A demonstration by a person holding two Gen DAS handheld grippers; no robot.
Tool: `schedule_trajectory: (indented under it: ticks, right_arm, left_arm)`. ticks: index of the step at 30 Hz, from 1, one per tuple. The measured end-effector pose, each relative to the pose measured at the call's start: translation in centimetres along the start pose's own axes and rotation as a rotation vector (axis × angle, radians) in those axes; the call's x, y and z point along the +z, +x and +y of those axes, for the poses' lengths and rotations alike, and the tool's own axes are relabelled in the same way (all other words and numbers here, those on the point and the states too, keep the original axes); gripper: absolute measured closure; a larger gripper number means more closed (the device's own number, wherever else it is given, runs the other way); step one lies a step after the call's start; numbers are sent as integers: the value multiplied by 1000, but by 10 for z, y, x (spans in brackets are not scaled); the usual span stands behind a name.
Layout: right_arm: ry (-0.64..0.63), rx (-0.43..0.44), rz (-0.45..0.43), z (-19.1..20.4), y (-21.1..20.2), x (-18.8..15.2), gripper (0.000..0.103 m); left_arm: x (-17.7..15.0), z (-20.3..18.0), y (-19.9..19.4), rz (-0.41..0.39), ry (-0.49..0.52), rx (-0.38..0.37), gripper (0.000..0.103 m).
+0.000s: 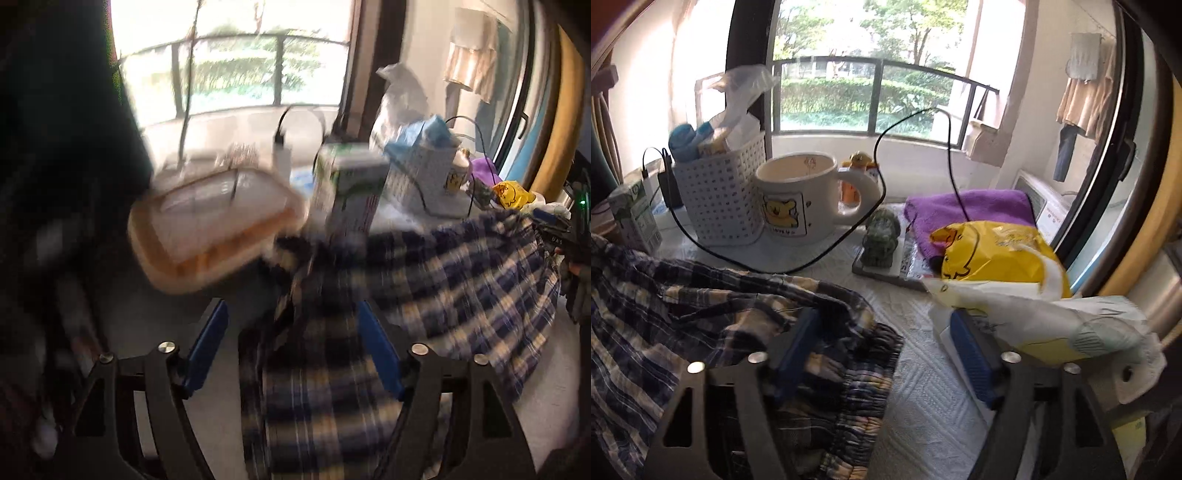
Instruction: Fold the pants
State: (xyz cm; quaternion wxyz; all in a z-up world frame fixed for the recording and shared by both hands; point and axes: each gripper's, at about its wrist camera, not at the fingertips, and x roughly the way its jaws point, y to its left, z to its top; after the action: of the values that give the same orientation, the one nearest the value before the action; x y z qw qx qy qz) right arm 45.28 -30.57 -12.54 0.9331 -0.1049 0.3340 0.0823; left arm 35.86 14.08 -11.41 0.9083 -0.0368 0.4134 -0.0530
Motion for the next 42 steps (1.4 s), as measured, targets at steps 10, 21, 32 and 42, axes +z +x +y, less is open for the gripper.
schedule_trajectory:
  ticks: [10,21,32,42]
  right_arm:
    - [-10,35,-5,21,-56,-26,25]
    - [81,104,85,49,-89,-78,25]
    - [321,221,153,38,-80,-103,15]
    - [527,296,225,20,-81,-125,8]
  left_arm:
    - [-63,-1,-2,123,-58,10,28]
    - [-93,-5,-13,110,-73,54,28]
    - [-103,-4,-27,87,-103,9,98]
    - [-109,-3,-63,56,-168,-1,100]
